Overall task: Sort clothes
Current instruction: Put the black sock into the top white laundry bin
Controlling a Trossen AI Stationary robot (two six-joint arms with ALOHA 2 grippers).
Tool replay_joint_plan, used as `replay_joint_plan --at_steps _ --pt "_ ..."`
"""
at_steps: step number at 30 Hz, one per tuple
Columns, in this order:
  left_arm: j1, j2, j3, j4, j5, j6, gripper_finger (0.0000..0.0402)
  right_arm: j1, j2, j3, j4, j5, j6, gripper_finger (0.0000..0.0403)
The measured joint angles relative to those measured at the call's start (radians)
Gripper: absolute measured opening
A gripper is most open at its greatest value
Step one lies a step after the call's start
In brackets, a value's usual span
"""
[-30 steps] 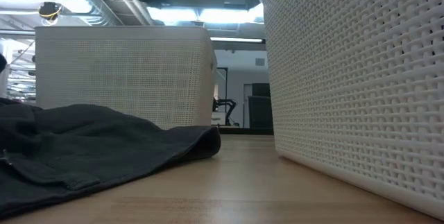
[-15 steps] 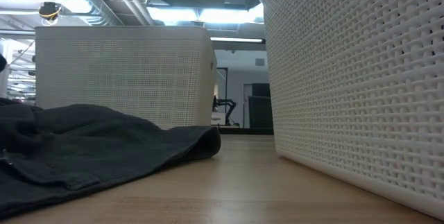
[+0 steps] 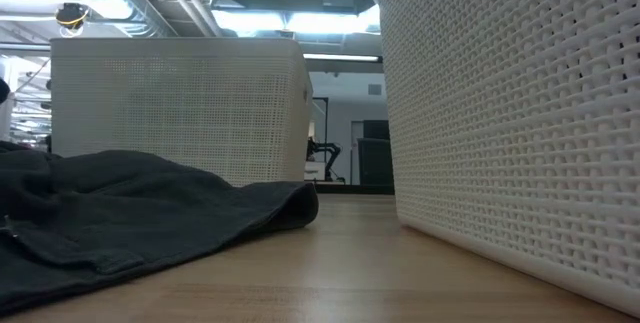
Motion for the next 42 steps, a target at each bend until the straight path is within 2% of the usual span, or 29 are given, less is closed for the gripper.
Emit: replay_joint_plan --at_steps 11,21,27,37,42 --pt "-0.162 0.077 0.0 -0.061 0.05 -0.268 0.0203 0.0 0.0 0.0 0.0 0.0 0.001 0.0233" --pt "-0.245 0.151 0.0 -0.045 0.083 -0.473 0.0203 0.0 0.0 0.0 0.001 0.0 0.0 0.0233" --pt "-0.258 0.235 0.0 -0.009 0.111 -0.509 0.0203 0.0 0.0 0.0 0.0 0.024 -0.002 0.0233" --pt "-0.256 0.351 0.0 -0.008 0.219 -0.515 0.0203 0.0 0.0 0.0 -0.005 0.025 -0.033 0.0233" --pt "-0.255 0.352 0.0 -0.009 0.219 -0.515 0.0177 0.0 0.0 0.0 0.002 0.025 -0.054 0.0233"
